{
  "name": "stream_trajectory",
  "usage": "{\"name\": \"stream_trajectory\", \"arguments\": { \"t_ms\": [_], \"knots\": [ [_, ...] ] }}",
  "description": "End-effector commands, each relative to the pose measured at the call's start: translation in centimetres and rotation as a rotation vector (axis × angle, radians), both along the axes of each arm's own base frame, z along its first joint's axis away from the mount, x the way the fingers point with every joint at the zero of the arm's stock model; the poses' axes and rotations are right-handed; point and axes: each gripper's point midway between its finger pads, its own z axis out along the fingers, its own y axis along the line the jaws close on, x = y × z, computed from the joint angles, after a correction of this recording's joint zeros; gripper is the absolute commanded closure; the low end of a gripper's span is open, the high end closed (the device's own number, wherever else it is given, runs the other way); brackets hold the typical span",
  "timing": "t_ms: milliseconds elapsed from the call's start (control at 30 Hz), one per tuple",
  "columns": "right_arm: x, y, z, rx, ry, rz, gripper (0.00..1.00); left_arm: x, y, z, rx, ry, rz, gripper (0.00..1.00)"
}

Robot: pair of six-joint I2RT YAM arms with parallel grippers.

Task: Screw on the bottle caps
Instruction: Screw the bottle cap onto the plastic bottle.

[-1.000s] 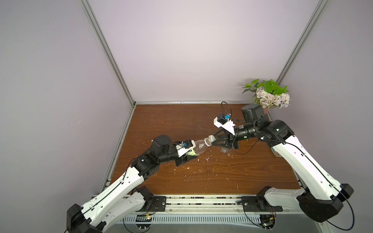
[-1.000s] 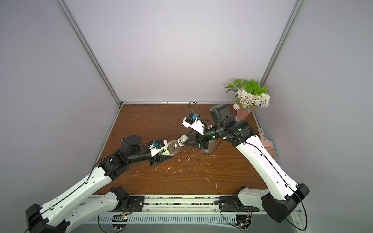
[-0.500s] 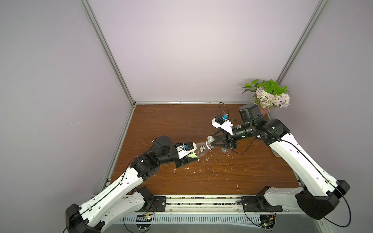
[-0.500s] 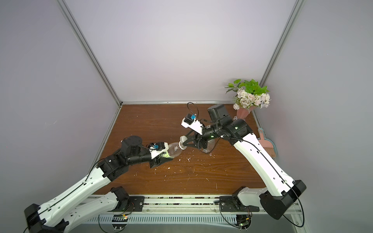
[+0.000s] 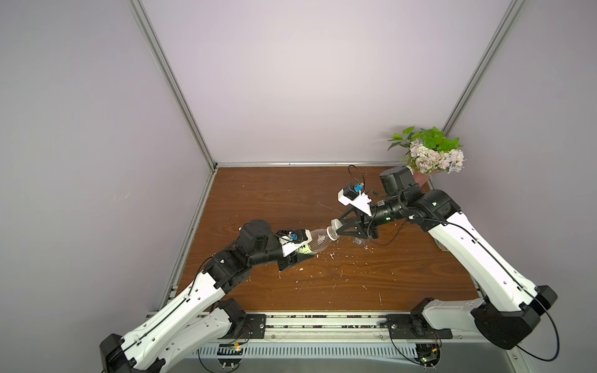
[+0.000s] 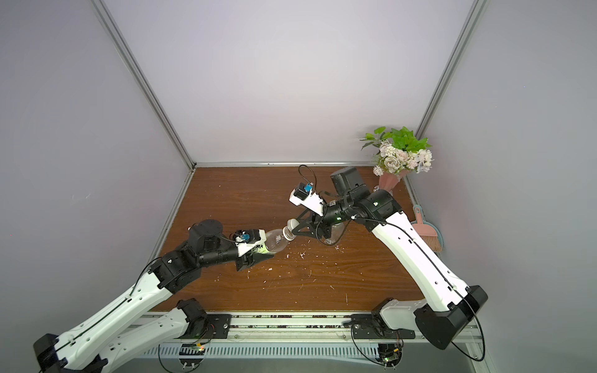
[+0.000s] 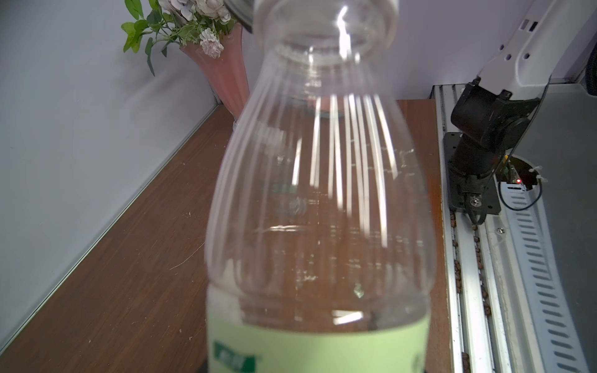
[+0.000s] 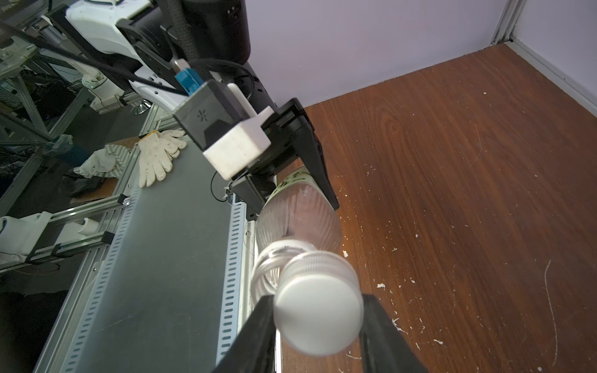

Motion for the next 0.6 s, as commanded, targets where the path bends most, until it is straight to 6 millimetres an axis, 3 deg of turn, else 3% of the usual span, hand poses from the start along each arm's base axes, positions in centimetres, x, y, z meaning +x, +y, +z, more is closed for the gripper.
{"name": "stream_trajectory", "arguments": {
  "t_ms": [0,567],
  "knots": [
    [-1.5,0.5,-0.3,0.010,0.034,0.061,0.75,-0.1,-0.6,1.5,-0.038,-0.052,-0.024,0.48],
    [-3.3,1.5,-1.7,-0.017,0.060,0.112,0.73,0.6,-0.7,2.4,-0.055,-0.088,-0.005,0.48]
  ]
}}
